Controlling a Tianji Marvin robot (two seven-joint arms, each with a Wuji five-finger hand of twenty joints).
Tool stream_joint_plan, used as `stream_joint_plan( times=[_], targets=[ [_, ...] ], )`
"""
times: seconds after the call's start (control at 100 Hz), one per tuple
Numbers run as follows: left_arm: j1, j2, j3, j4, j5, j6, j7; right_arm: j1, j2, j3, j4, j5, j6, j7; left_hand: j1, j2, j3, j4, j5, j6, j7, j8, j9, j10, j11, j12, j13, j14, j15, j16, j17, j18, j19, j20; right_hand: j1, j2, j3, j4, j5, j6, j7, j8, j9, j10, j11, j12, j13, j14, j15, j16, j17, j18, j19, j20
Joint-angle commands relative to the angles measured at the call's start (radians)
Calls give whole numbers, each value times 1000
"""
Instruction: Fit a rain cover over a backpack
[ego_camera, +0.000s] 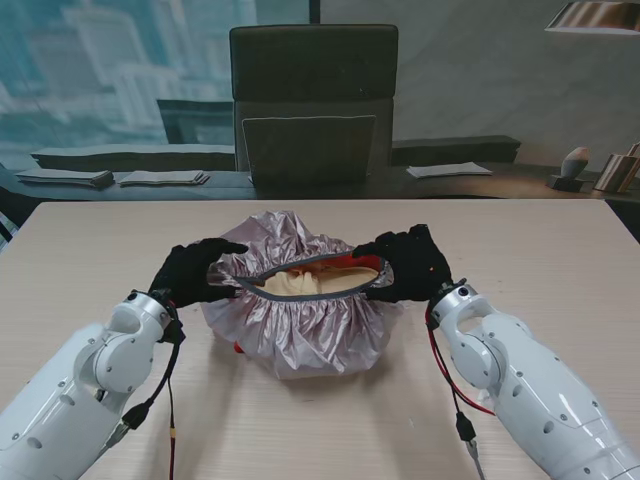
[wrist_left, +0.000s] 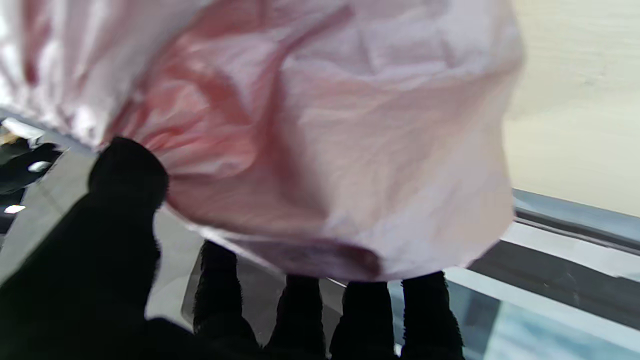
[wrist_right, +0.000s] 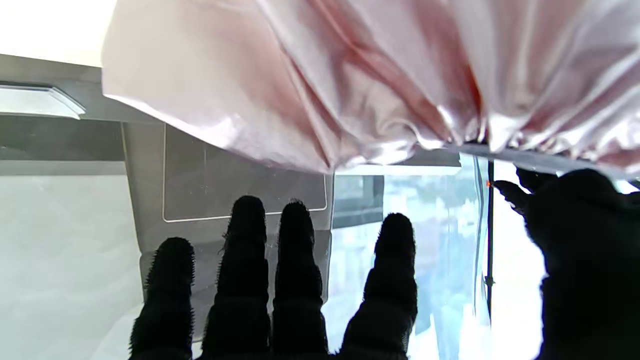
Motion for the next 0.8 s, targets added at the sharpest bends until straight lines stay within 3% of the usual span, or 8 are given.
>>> stream_joint_plan(
  times=[0.0, 0.09, 0.22, 0.3, 0.35, 0.49, 0.68, 0.79],
  targets=[
    [26, -2, -18, -50, -5, -19, -50, -14, -7, 11, -14, 24, -25, 8, -33, 18, -100, 37, -36, -7, -95, -61, -62, 24, -118, -86, -85, 12, -89, -59, -46, -19, -77, -42, -79, -21, 25, 52, -55, -18, -19, -31, -66, 12, -32, -29, -59, -19, -62, -31, -38, -25, -50, 3],
    [52, 2, -45, -88, -38, -48, -90, -34, -13, 33, -36, 74, -49, 33, -21, 19, -211, 40, -35, -11, -182, -96, -110, 40, -239, -123, -163, 13, -209, -143, -49, -6, -252, -125, -115, -20, 65, 47, -81, -16, -30, -60, -113, 5, -75, -49, -93, -27, -127, -62, -43, -33, -112, -16],
    [71, -5, -64, -117, -126, -86, -97, -56, -29, 47, -55, 147, -71, 26, -5, 51, -303, 50, -33, -17, -186, -97, -132, 51, -285, -120, -189, 6, -309, -183, -46, 5, -434, -176, -104, -6, 59, 43, -94, 40, -22, -82, -111, -13, -85, -54, -87, -41, -158, -79, -41, -41, -129, -15],
    [69, -20, -54, -117, -186, -112, -48, -77, -47, 58, -75, 232, -93, 13, -5, 118, -346, 63, -34, -8, -167, -92, -125, 17, -274, -109, -188, -21, -311, -174, -44, -4, -478, -178, -79, 11, 36, 44, -89, 103, 16, -105, -104, -17, -77, -50, -78, -51, -172, -94, -33, -59, -120, -10],
    [66, -28, -43, -119, -215, -130, -23, -98, -56, 70, -100, 291, -106, 18, -7, 145, -349, 66, -29, -2, -161, -90, -115, 0, -265, -104, -181, -28, -304, -170, -43, -17, -483, -179, -70, 27, 22, 49, -100, 137, 57, -167, -106, -17, -80, -51, -80, -62, -175, -108, -30, -73, -120, -29],
    [78, -39, -17, -144, -260, -145, 2, -173, -72, 111, -190, 460, -131, 76, -3, 187, -361, 77, -32, 8, -122, -77, -99, -4, -226, -90, -173, -23, -271, -156, -36, -11, -474, -171, -41, 57, -3, 48, -72, 217, 81, -183, -81, -6, -82, -52, -51, -70, -197, -123, 10, -95, -123, -70],
    [123, -49, 16, -162, -309, -127, 28, -288, -75, 162, -302, 678, -119, 175, 3, 210, -369, 83, -37, 24, -39, -31, -64, 7, -120, -60, -139, -2, -195, -136, -46, 21, -312, -102, 32, 100, -57, 51, -1, 265, 63, -204, -4, 14, -116, -65, 4, -51, -219, -136, 44, -84, -94, -126],
    [145, -47, 16, -179, -327, -98, 8, -326, -74, 179, -343, 780, -84, 225, 1, 224, -372, 83, -39, 28, -57, -44, -67, 1, -138, -84, -145, -7, -189, -137, -48, 15, -299, -115, 78, 124, -90, 54, 37, 262, 41, -211, 26, 22, -155, -77, 6, -48, -242, -147, 36, -83, -115, -154]
  ],
)
